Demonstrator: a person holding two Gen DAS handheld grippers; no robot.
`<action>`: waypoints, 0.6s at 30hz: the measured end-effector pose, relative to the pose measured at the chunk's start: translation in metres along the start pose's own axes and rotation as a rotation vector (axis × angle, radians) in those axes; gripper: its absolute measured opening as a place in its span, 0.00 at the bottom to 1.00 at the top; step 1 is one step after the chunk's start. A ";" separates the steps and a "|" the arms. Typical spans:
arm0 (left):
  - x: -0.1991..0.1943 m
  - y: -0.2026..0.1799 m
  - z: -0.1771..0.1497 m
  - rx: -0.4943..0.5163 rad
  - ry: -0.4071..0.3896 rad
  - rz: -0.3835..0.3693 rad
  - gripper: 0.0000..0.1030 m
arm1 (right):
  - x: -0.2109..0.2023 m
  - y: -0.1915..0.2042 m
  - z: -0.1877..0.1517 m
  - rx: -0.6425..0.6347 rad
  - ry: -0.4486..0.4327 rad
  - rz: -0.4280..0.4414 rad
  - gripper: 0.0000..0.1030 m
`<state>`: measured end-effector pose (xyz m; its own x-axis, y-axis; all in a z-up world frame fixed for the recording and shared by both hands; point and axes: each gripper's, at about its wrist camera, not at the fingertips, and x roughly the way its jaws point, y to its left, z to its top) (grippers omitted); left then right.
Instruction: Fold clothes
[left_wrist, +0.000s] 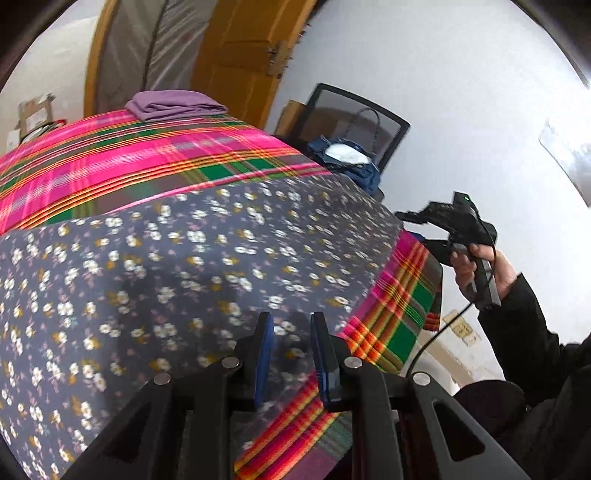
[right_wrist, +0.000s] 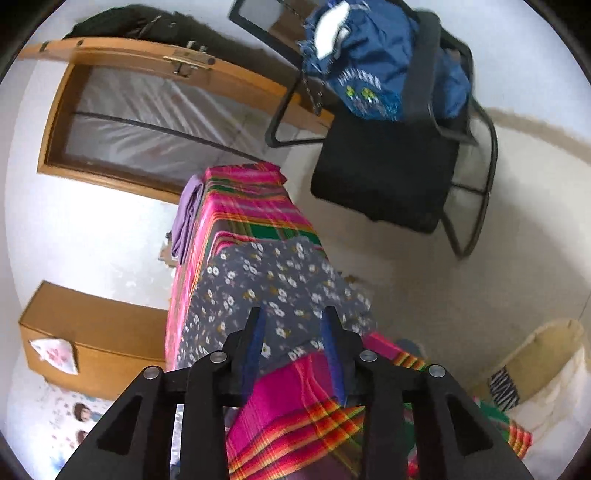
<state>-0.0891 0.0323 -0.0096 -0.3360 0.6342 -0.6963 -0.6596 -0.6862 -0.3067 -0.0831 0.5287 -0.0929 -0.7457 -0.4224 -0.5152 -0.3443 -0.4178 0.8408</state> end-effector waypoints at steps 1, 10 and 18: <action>0.002 -0.003 -0.001 0.013 0.008 -0.001 0.21 | 0.003 -0.005 0.000 0.027 0.012 0.015 0.33; 0.017 -0.023 -0.003 0.090 0.040 -0.012 0.21 | 0.003 0.007 -0.004 -0.038 0.025 0.042 0.17; 0.025 -0.032 0.000 0.130 0.054 -0.008 0.21 | -0.022 0.033 -0.015 -0.218 -0.058 0.023 0.18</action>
<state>-0.0762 0.0707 -0.0175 -0.2967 0.6169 -0.7290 -0.7444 -0.6276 -0.2281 -0.0694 0.5125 -0.0565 -0.7857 -0.3893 -0.4808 -0.2001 -0.5755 0.7929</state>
